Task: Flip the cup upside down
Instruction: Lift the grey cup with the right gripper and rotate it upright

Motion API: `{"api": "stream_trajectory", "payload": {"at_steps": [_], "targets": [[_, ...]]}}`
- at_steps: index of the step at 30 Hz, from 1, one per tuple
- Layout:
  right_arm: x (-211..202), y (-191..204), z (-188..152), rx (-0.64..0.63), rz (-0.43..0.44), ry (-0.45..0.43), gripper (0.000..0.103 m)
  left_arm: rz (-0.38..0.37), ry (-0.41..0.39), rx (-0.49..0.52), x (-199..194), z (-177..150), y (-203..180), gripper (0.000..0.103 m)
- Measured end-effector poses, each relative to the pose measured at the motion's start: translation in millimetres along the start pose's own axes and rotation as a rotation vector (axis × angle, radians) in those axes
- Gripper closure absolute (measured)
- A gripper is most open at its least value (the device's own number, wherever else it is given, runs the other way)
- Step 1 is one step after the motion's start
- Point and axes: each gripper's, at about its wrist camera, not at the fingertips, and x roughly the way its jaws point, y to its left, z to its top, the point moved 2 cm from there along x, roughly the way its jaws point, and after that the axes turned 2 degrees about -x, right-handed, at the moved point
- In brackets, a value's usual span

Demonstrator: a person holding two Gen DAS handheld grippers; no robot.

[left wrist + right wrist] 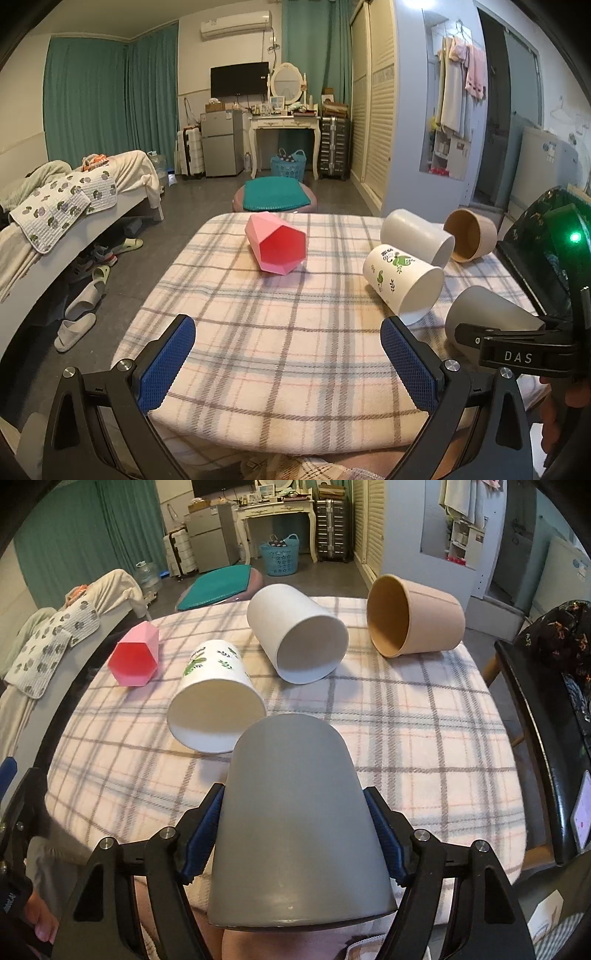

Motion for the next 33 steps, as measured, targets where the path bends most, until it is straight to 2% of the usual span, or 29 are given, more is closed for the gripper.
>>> {"api": "stream_trajectory", "payload": {"at_steps": [7,11,16,20,23,25,28,33], "targets": [[0,-5,-2,-0.027,0.008,-0.014,0.03,0.009,0.026,0.025,7,2,-20,0.0],[-3,-15,-1,-0.025,0.04,-0.019,0.022,0.03,0.033,0.045,5,6,-34,0.0],[-25,-34,1,0.001,0.127,-0.088,0.014,0.025,0.03,0.059,-1,15,-51,0.0],[-49,-51,7,-0.001,0.136,-0.156,0.014,0.024,0.007,0.072,-11,26,-72,0.0],[-68,-68,8,-0.017,0.08,-0.213,0.013,0.021,0.019,0.096,-14,33,-92,0.0],[-79,-77,7,-0.035,-0.014,-0.26,0.013,0.018,0.039,0.114,-13,36,-106,0.0],[-86,-89,2,-0.06,-0.113,-0.298,0.013,-0.034,0.092,0.113,-6,40,-127,0.0],[-80,-112,-7,-0.024,-0.133,-0.286,0.013,-0.072,0.244,0.106,24,35,-153,0.0]]}}
